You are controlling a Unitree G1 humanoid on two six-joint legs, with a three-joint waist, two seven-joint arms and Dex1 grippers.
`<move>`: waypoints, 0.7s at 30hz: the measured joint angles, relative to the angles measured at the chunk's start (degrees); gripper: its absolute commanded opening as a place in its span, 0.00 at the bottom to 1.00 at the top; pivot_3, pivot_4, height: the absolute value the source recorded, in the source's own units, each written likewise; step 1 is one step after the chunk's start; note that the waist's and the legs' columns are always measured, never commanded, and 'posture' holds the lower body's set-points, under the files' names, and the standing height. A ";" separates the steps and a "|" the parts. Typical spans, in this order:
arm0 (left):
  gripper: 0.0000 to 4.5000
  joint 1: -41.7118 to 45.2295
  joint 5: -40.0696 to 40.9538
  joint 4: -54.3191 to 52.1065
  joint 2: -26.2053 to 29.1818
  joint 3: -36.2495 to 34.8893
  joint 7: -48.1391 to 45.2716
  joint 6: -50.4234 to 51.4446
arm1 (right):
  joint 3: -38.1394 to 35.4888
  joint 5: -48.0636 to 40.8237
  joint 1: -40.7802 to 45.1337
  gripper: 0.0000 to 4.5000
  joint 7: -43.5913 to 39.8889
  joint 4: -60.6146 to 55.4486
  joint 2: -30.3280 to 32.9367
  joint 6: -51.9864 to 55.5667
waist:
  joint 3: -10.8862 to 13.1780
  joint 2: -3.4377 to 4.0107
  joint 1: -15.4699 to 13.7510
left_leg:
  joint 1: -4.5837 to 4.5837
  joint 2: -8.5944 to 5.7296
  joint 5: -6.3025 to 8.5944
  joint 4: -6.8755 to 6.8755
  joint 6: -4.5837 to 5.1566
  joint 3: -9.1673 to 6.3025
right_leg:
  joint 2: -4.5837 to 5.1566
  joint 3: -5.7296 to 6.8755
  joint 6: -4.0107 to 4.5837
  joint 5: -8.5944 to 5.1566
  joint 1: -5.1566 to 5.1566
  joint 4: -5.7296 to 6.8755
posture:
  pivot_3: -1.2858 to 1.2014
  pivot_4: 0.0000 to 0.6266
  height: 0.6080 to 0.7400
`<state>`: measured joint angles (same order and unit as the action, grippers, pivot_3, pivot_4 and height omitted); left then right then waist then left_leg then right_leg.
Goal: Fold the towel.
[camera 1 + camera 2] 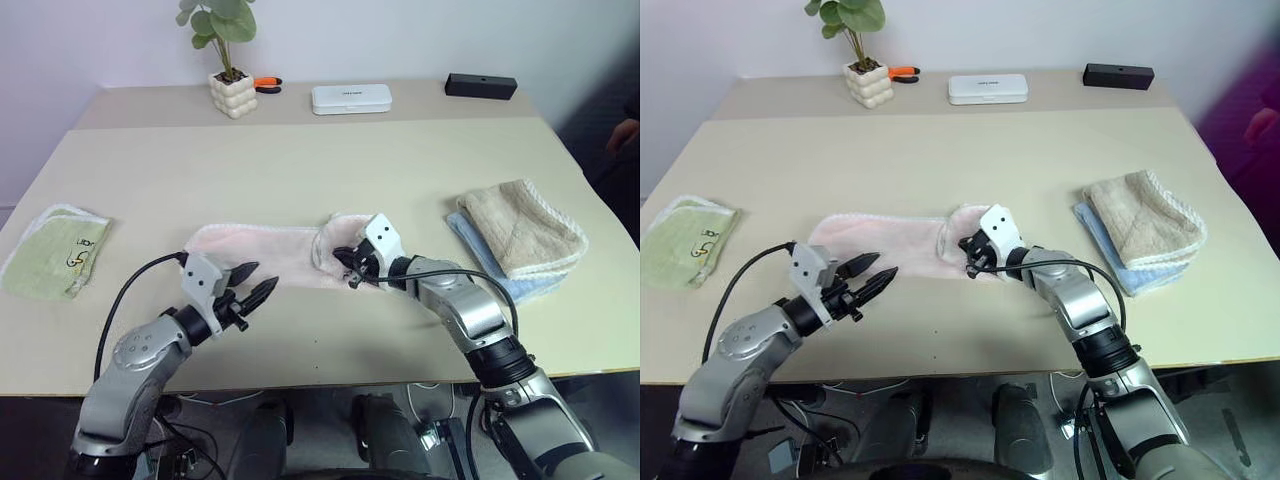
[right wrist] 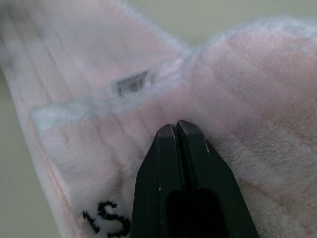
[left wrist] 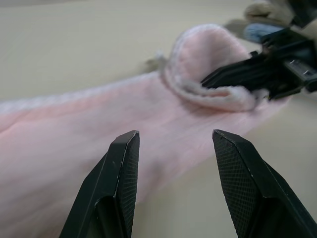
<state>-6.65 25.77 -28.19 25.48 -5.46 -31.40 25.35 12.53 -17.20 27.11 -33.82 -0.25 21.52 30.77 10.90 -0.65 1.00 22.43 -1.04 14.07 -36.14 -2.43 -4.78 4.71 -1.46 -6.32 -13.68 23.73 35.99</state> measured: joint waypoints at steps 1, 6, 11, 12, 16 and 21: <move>0.52 -1.03 1.24 -0.79 -0.53 -0.96 0.90 1.02 | -1.17 -0.50 0.52 0.12 -0.72 -1.21 0.44 -0.04 | 0.00 0.00 -0.01 | 0.01 0.00 0.00 0.00 0.00 0.00 | 0.00 0.00 0.00 0.00 0.00 -0.01 | 0.52 0.24 0.99; 1.00 -7.01 14.01 -5.65 -5.54 -7.38 6.76 9.12 | -2.16 0.64 5.12 0.64 -7.68 -9.07 8.30 -3.10 | 0.00 -0.02 -0.07 | -0.01 0.00 0.00 0.01 0.00 -0.06 | 0.01 0.06 0.06 -0.05 -0.02 -0.03 | 0.52 0.24 0.99; 1.00 -8.47 24.55 -5.46 -9.40 -14.05 16.66 14.86 | 0.77 1.22 4.52 0.96 -13.08 -13.44 9.71 -3.75 | 0.00 -0.02 -0.11 | -0.02 0.00 0.00 -0.03 0.00 -0.06 | 0.01 0.06 0.15 -0.10 -0.04 -0.01 | 0.52 0.24 0.99; 1.00 -8.34 26.52 -4.37 -10.21 -15.80 19.46 15.99 | 1.08 1.24 4.36 0.96 -13.87 -14.32 9.90 -3.96 | 0.00 -0.02 -0.12 | -0.02 0.00 0.00 -0.03 0.00 -0.07 | 0.01 0.06 0.15 -0.10 -0.04 -0.01 | 0.52 0.24 0.99; 1.00 -4.74 32.84 -1.05 -10.98 -19.34 28.46 19.59 | 2.37 1.38 3.34 0.96 -15.07 -16.15 9.76 -5.18 | -0.01 -0.04 -0.35 | -0.05 -0.01 0.00 -0.06 -0.01 -0.08 | 0.01 0.07 0.16 -0.10 -0.11 -0.01 | 0.52 0.24 0.99; 1.00 4.70 39.06 5.73 -11.98 -22.31 38.64 21.67 | 4.48 2.47 0.85 0.96 -15.42 -18.10 8.97 -5.89 | -0.04 -0.06 -0.31 | -0.12 -0.03 0.00 -0.05 -0.02 -0.11 | 0.00 0.08 0.15 -0.09 -0.16 0.01 | 0.52 0.24 0.99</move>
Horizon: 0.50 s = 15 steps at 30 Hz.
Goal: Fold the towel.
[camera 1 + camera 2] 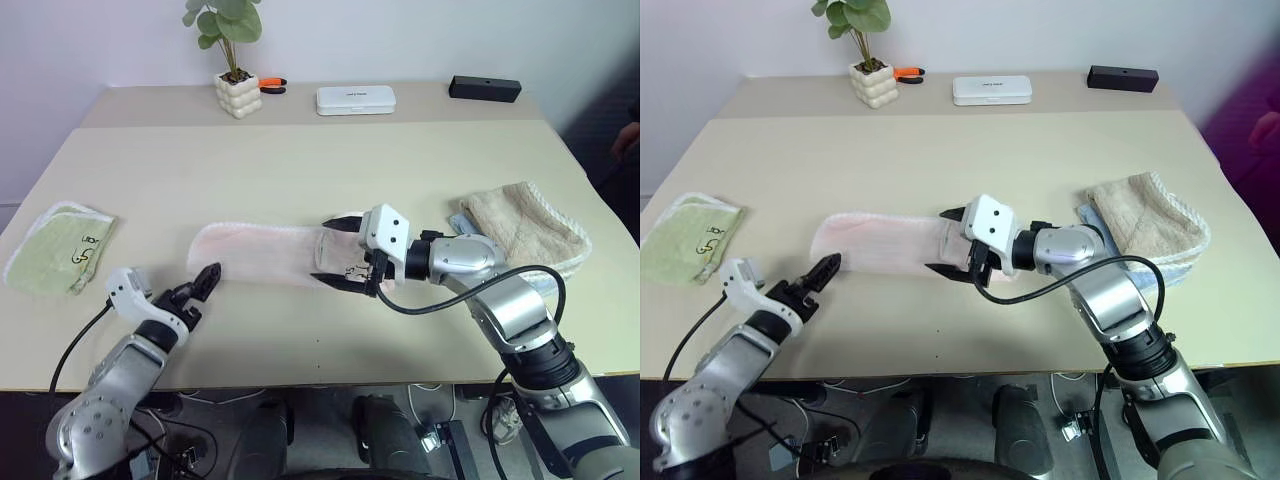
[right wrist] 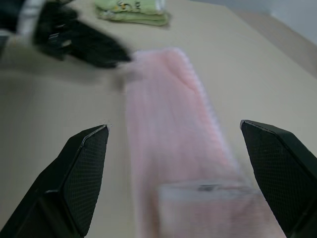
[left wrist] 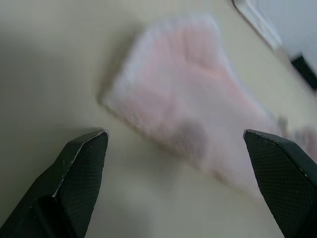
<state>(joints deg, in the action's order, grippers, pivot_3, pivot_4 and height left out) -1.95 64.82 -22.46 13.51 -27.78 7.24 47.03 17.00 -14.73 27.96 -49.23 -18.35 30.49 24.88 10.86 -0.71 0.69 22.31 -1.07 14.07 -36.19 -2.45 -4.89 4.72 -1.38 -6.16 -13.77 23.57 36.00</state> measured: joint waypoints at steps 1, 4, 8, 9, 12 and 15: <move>1.00 1.74 0.59 1.36 0.10 -0.05 1.24 0.34 | 0.16 0.06 -0.44 0.96 0.08 -0.34 -0.26 0.00 | -0.02 0.04 0.01 | -0.02 0.00 0.00 0.01 0.00 0.01 | 0.00 0.00 0.00 0.00 -0.01 0.00 | 0.52 0.24 0.99; 1.00 6.52 2.11 5.34 0.03 -0.34 4.42 0.91 | 0.85 0.58 -0.89 0.96 0.42 -1.29 -0.73 0.01 | -0.04 0.05 -0.06 | -0.02 -0.01 -0.01 -0.01 -0.02 0.01 | 0.01 -0.01 -0.01 0.01 -0.04 0.00 | 0.52 0.24 0.99; 0.82 9.97 3.39 8.95 -0.28 -1.15 6.87 0.71 | 0.90 1.28 -1.18 0.97 0.66 -1.90 -0.72 0.09 | -0.05 0.04 -0.07 | -0.04 -0.02 -0.01 0.00 -0.02 0.00 | 0.01 0.00 -0.01 0.01 -0.06 0.00 | 0.52 0.24 0.99; 0.72 10.42 3.37 9.86 -0.37 -1.24 7.29 0.44 | 0.87 1.55 -1.65 0.97 0.89 -2.19 -0.64 0.22 | -0.05 0.04 -0.09 | -0.04 -0.02 -0.01 0.00 -0.02 0.00 | 0.01 0.00 -0.01 0.01 -0.05 -0.01 | 0.52 0.24 0.99; 0.37 10.82 3.26 11.76 -0.40 -1.31 7.65 -0.18 | 0.87 2.18 -3.06 0.97 1.47 -3.11 -0.53 0.92 | -0.05 0.03 -0.11 | -0.02 -0.02 -0.01 0.00 -0.03 0.01 | 0.02 0.00 -0.01 0.01 -0.05 -0.03 | 0.52 0.24 0.99; 0.04 10.81 3.28 12.91 -0.63 -1.09 7.49 -0.27 | 0.76 2.20 -3.39 0.97 1.82 -4.36 -0.36 1.83 | -0.03 -0.01 -0.14 | 0.00 -0.02 -0.02 0.01 -0.04 0.01 | 0.02 0.00 0.00 0.00 -0.05 -0.06 | 0.52 0.24 0.99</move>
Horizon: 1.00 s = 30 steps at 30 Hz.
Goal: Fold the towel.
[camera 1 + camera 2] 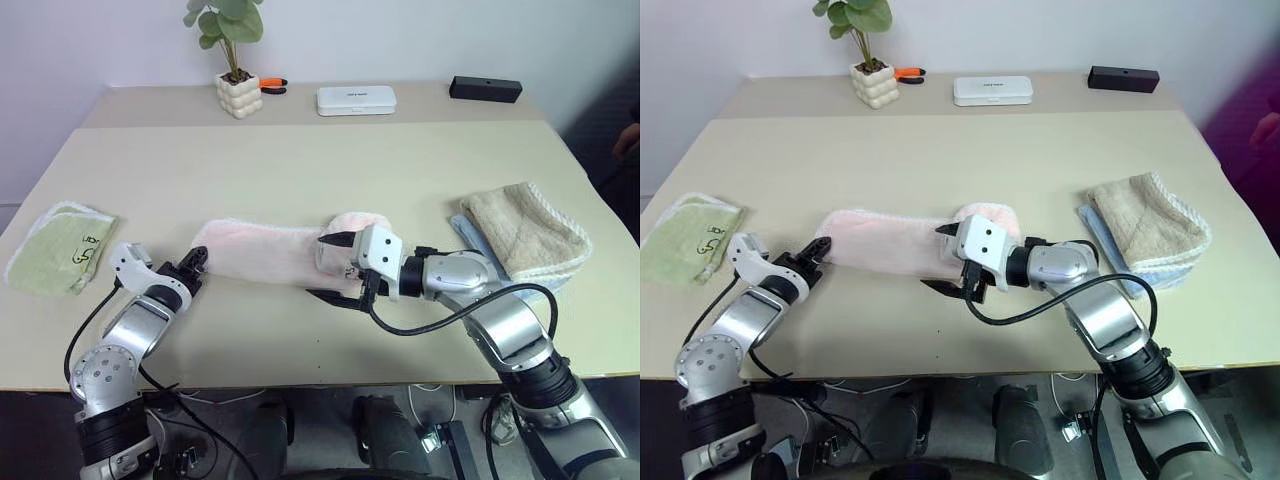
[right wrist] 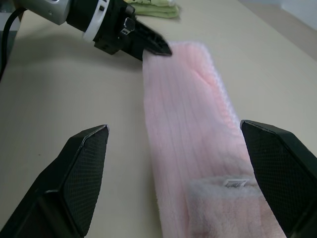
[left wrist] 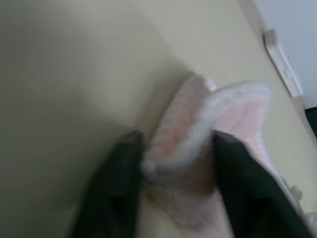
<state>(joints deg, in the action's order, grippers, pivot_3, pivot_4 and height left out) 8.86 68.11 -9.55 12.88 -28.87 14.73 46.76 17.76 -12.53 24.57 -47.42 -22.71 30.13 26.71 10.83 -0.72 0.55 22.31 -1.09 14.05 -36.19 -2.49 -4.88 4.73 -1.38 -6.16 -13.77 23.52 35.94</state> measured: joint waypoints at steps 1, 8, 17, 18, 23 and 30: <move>0.01 0.00 0.01 0.15 -0.15 0.21 -0.23 -0.01 | -0.06 -0.01 -0.09 0.97 0.17 -0.47 0.03 0.50 | 0.02 -0.04 0.04 | 0.00 0.00 0.00 0.01 0.00 0.00 | 0.00 0.00 0.00 0.00 0.01 0.00 | 0.52 0.24 0.99; 0.01 1.27 -1.44 -0.18 4.53 -1.50 -6.04 -4.78 | -0.59 -0.04 -1.15 0.97 0.53 -1.19 0.65 1.77 | 0.11 -0.19 0.24 | 0.03 0.02 0.00 0.06 -0.01 -0.01 | -0.03 0.00 0.03 0.00 0.08 -0.01 | 0.52 0.24 0.99; 0.01 6.08 -5.67 -6.19 18.70 0.20 -20.82 -7.33 | -1.37 0.00 -1.29 0.97 0.40 -1.18 1.64 1.66 | 0.12 -0.21 -0.07 | 0.12 0.00 0.00 0.07 -0.01 0.03 | 0.01 0.00 0.06 0.00 -0.04 -0.40 | 0.52 0.24 0.99; 0.01 6.81 -5.70 -7.86 18.90 2.43 -22.90 -7.05 | -1.37 0.01 -1.30 0.97 0.43 -1.17 1.64 1.66 | 0.12 -0.21 -0.07 | 0.13 -0.01 0.00 0.06 -0.02 0.03 | 0.01 0.00 0.06 0.01 -0.09 -0.48 | 0.52 0.24 0.99; 0.01 10.22 -8.60 -14.27 18.24 16.93 -30.22 -4.56 | -1.63 0.46 -2.37 0.97 1.12 -0.77 1.73 1.54 | 0.13 -0.22 0.09 | 0.15 -0.02 0.00 0.09 -0.02 0.05 | 0.02 -0.02 0.05 0.05 -0.10 -0.62 | 0.52 0.24 0.99; 0.01 12.04 -18.76 -14.27 14.90 32.99 -37.58 -4.82 | -2.90 2.08 -4.44 0.97 2.62 -0.44 2.86 1.04 | 0.14 -0.20 0.40 | 0.12 0.02 0.00 0.14 -0.01 0.05 | -0.04 -0.03 0.02 0.07 -0.06 -0.57 | 0.52 0.24 0.99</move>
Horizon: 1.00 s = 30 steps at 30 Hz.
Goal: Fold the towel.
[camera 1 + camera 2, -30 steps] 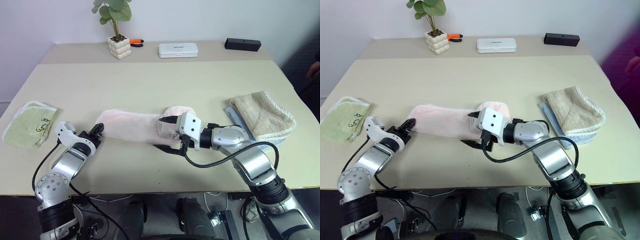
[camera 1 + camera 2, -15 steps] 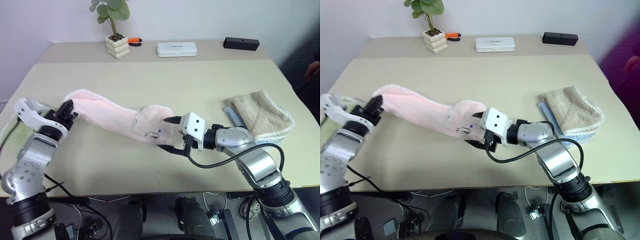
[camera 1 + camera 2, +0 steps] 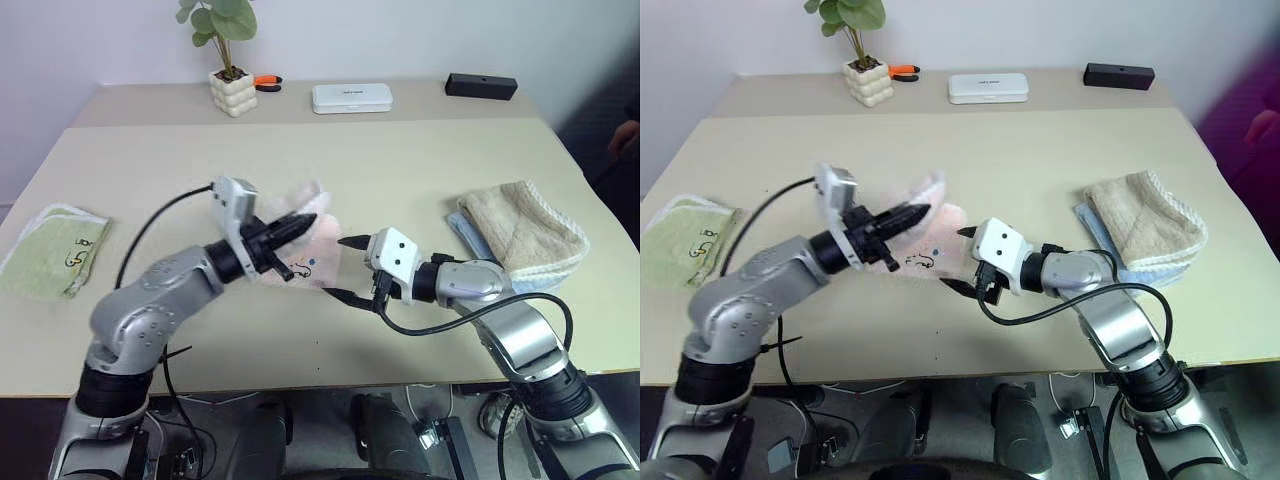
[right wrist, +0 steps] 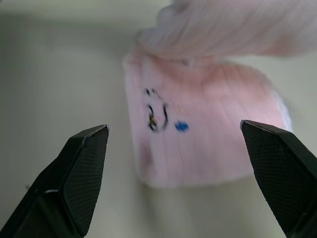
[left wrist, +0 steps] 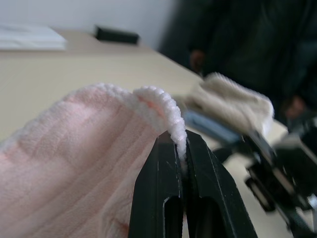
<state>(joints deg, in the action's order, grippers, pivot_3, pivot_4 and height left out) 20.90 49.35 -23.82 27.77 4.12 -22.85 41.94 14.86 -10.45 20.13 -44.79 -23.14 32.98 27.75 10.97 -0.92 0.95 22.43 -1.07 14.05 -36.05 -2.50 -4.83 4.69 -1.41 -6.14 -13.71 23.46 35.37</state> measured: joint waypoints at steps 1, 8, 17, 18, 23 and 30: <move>0.01 -0.01 -1.20 0.96 -0.82 1.50 -0.92 -0.05 | -0.16 0.45 -0.28 0.97 0.26 0.03 0.35 -0.16 | 0.00 0.00 -0.12 | 0.02 0.00 0.00 -0.02 0.00 0.00 | 0.00 0.00 0.02 -0.02 0.00 -0.01 | 0.52 0.24 0.99; 0.14 -0.61 -5.05 4.90 -3.11 2.90 -4.07 -0.20 | -1.29 1.57 -1.99 0.97 1.15 0.81 1.66 -0.65 | 0.00 -0.01 -0.16 | 0.04 -0.01 0.00 -0.04 0.00 -0.01 | 0.02 0.00 0.02 -0.02 -0.01 -0.04 | 0.52 0.24 0.99; 0.60 -3.61 8.84 -0.42 0.65 -10.13 -5.69 6.60 | -2.07 2.36 -1.84 0.97 1.27 1.53 1.87 -1.28 | 0.01 0.00 -0.05 | 0.03 0.00 0.00 -0.04 0.01 -0.04 | 0.02 0.01 -0.11 0.05 0.00 0.00 | 0.52 0.24 0.99; 0.61 -3.96 10.11 -0.70 1.48 -11.96 -5.55 6.81 | -2.37 2.34 -1.76 0.92 1.23 1.84 1.92 -1.42 | 0.01 0.00 -0.07 | 0.02 0.00 0.00 -0.05 0.01 -0.04 | 0.02 0.01 -0.07 0.03 -0.01 -0.01 | 0.52 0.24 0.99; 0.21 -4.29 7.21 2.15 5.72 -19.79 -1.93 4.15 | -5.47 1.74 1.52 0.48 1.30 5.15 1.85 -0.91 | 0.01 0.00 -0.17 | 0.02 -0.01 0.00 -0.06 0.00 -0.02 | 0.02 0.01 0.04 -0.02 -0.02 -0.01 | 0.52 0.24 0.99; 0.00 -4.11 -5.67 5.07 6.73 -13.71 -2.54 -0.90 | -6.55 -0.50 7.34 0.01 1.70 5.88 -0.89 0.72 | 0.01 0.00 -0.40 | 0.07 -0.03 0.00 -0.02 0.00 -0.02 | 0.04 0.01 -0.13 0.07 -0.02 -0.09 | 0.52 0.24 0.99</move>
<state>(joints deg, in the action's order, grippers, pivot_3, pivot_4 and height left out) 16.78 43.68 -18.76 34.50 -9.59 -25.39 41.04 8.31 -10.96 27.48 -43.10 -17.26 32.10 28.46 10.98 -0.92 0.54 22.50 -1.10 14.05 -36.07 -2.50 -4.85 4.73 -1.39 -6.27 -13.64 23.44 35.28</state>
